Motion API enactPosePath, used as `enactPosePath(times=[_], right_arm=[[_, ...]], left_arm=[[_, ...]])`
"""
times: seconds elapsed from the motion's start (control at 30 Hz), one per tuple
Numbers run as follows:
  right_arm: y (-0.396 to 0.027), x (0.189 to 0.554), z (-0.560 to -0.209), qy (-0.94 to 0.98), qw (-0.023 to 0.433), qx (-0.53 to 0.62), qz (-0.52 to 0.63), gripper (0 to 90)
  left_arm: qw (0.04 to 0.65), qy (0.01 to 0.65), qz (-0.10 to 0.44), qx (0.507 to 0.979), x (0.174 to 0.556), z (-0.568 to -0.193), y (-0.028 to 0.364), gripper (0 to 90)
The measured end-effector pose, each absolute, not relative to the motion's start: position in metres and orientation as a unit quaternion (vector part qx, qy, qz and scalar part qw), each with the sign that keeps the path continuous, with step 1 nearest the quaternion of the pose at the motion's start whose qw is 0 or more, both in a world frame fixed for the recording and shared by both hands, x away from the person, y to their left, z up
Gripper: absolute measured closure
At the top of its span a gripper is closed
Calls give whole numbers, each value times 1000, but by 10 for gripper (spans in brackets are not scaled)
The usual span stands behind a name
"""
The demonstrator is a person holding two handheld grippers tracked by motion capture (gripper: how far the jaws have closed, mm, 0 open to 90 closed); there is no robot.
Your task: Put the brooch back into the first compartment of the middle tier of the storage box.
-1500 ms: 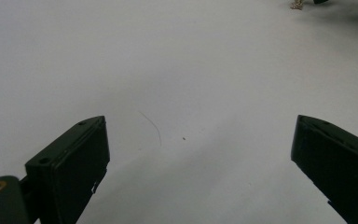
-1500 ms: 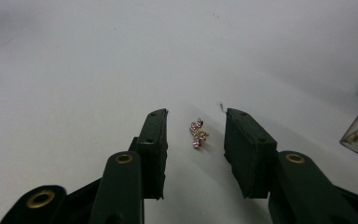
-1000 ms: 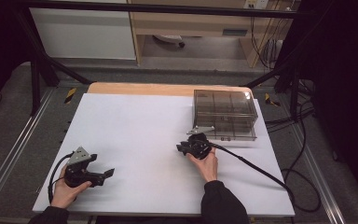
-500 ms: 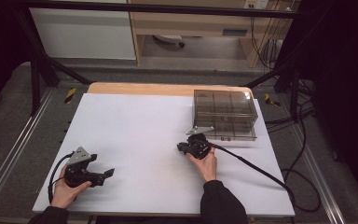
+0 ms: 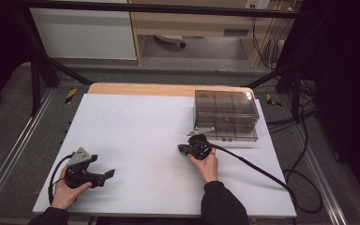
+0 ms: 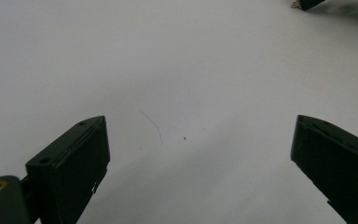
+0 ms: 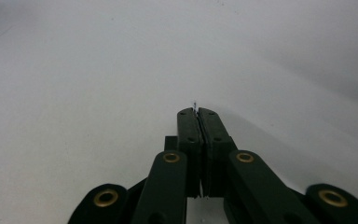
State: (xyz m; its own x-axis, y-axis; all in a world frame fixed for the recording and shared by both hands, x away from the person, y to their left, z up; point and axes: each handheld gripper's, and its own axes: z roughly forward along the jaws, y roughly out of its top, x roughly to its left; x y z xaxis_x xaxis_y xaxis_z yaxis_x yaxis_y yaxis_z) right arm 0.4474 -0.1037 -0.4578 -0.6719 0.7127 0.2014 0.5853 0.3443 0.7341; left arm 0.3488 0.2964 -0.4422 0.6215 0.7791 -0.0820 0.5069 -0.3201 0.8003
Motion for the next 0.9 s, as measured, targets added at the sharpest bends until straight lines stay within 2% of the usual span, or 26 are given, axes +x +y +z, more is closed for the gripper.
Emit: enactPosePath(times=[0.9], right_arm=[[-108,440,-442,819,75,385,419,889]], left_arm=[[421,403,161,797,348,-442,296,44]])
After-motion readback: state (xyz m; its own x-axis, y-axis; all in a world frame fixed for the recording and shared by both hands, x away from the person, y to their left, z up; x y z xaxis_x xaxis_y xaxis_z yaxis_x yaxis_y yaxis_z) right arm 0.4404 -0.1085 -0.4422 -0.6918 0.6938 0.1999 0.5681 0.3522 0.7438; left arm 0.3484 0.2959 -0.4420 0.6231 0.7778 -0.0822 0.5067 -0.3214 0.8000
